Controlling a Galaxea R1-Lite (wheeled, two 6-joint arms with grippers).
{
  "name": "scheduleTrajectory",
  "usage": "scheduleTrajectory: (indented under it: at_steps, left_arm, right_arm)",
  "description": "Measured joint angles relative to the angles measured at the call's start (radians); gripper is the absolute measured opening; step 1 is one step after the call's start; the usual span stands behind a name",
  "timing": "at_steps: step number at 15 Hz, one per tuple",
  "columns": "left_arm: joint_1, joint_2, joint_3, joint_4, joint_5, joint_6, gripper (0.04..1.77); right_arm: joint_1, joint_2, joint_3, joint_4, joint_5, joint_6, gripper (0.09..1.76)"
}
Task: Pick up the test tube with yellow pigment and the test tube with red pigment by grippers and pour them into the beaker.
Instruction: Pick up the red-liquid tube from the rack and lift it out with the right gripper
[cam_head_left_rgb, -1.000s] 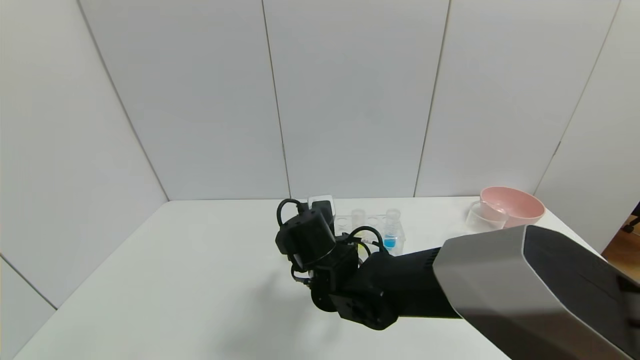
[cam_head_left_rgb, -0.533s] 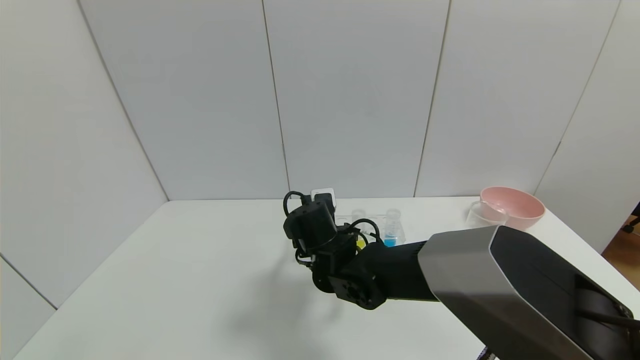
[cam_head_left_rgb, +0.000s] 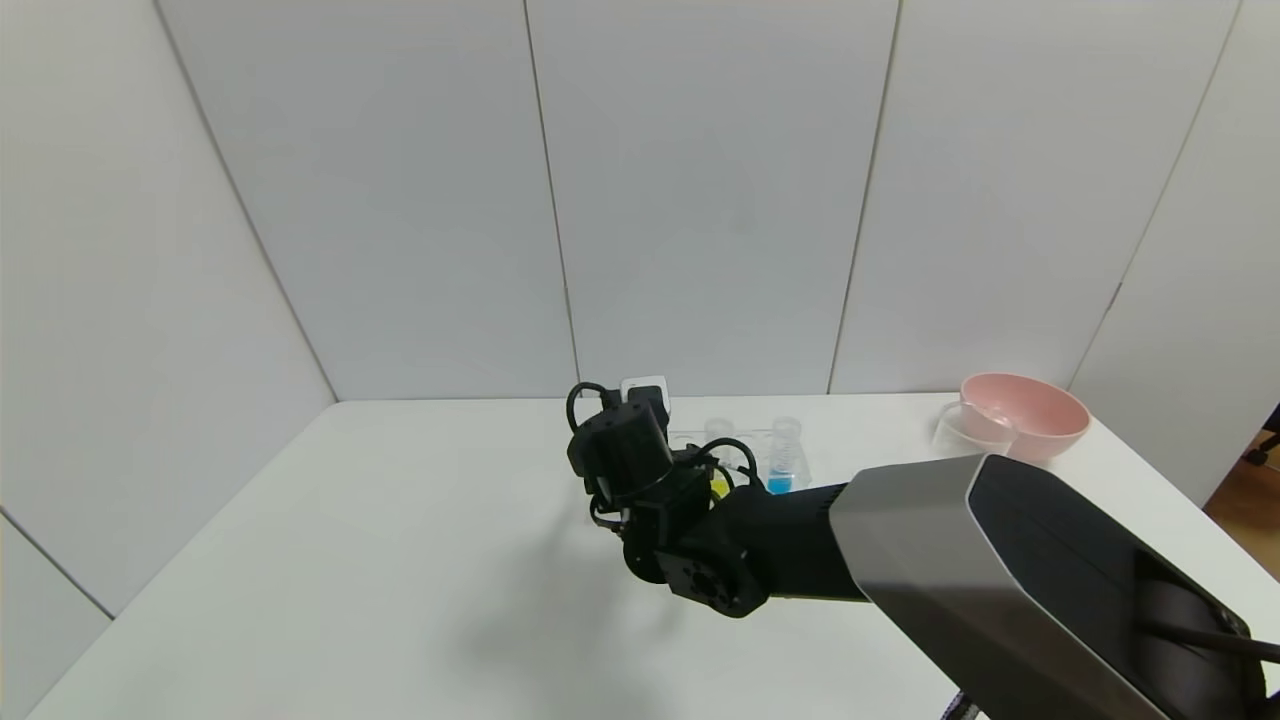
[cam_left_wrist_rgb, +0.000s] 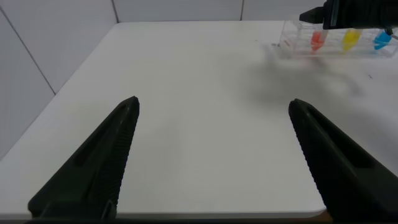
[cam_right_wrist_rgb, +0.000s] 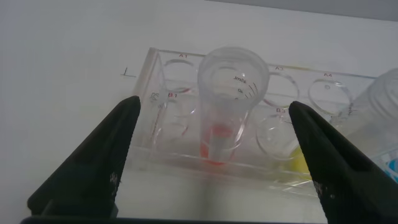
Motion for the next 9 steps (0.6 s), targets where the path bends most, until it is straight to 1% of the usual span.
scheduleTrajectory:
  at_steps: [5,7,9]
  left_arm:
    - [0.000,0.000,0.000,0.000,0.000,0.000,1.72]
    - [0.000,0.000,0.000,0.000,0.000,0.000,1.72]
    - [0.000,0.000,0.000,0.000,0.000,0.000,1.72]
  right_arm:
    - [-0.004,0.000,-0.010,0.004,0.002,0.001,1.71]
    - [-0.004,0.000,-0.010,0.012,0.002,0.002,1.36]
    - [-0.004,-0.001,-0.009,0.013,0.003,0.002,1.07]
